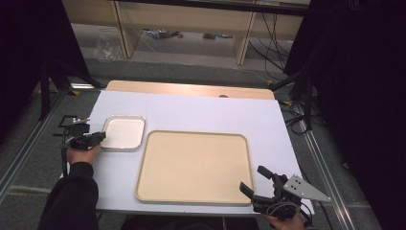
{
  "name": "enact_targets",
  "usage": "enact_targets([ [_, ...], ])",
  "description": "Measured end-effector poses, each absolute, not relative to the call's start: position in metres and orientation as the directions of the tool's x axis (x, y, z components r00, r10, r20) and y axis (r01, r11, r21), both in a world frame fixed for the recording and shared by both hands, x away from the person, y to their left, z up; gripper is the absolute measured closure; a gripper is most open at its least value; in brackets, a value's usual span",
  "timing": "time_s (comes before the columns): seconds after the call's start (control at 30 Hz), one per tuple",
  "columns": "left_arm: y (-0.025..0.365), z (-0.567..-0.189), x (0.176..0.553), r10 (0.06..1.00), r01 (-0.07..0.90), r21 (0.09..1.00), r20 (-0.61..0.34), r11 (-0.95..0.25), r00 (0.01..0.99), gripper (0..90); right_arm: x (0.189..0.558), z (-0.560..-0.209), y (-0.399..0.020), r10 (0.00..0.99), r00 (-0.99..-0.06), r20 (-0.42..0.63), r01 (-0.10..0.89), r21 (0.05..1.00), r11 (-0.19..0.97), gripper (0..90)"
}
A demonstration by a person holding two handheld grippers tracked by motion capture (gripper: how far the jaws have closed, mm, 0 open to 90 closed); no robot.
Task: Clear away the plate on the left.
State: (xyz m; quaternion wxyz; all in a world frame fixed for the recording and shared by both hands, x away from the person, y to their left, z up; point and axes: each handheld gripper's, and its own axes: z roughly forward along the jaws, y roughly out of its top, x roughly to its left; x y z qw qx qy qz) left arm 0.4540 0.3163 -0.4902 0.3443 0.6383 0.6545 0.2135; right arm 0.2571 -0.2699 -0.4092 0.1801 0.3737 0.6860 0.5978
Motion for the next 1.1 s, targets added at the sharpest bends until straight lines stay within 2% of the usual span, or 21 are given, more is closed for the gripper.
enact_targets([
  [0.07, 0.316, -0.491, 0.457, 0.984, 0.696, 0.712, -0.174, 0.091, 0.048, 75.3, 0.260, -0.410, -0.271, 0.733, -0.660, 0.164, 0.270, 0.963, 0.027, 15.3],
  [0.13, 0.318, -0.493, 0.459, 0.983, 0.699, 0.710, -0.176, 0.092, 0.050, 78.7, 0.259, -0.410, -0.271, 0.735, -0.658, 0.165, 0.272, 0.962, 0.027, 15.3],
  [0.2, 0.318, -0.492, 0.461, 0.982, 0.707, 0.699, -0.186, 0.108, 0.034, 79.9, 0.258, -0.410, -0.269, 0.716, -0.665, 0.211, 0.298, 0.955, -0.004, 15.3],
  [0.3, 0.319, -0.493, 0.465, 0.983, 0.715, 0.693, -0.179, 0.093, 0.046, 81.0, 0.259, -0.410, -0.270, 0.729, -0.661, 0.175, 0.277, 0.961, 0.020, 15.3],
  [0.5, 0.321, -0.494, 0.467, 0.973, 0.724, 0.676, -0.229, 0.141, 0.024, 84.1, 0.260, -0.410, -0.271, 0.733, -0.661, 0.160, 0.264, 0.964, 0.027, 15.3],
  [0.73, 0.323, -0.490, 0.465, 0.950, 0.687, 0.694, -0.311, 0.217, 0.014, 87.5, 0.258, -0.410, -0.270, 0.729, -0.658, 0.189, 0.286, 0.958, 0.010, 15.3],
  [0.87, 0.321, -0.486, 0.464, 0.936, 0.670, 0.693, -0.351, 0.266, -0.008, 88.1, 0.260, -0.410, -0.271, 0.733, -0.660, 0.164, 0.269, 0.963, 0.027, 15.3],
  [1.1, 0.326, -0.483, 0.461, 0.931, 0.641, 0.712, -0.365, 0.287, -0.012, 88.1, 0.258, -0.409, -0.270, 0.734, -0.654, 0.185, 0.286, 0.958, 0.014, 15.3],
])
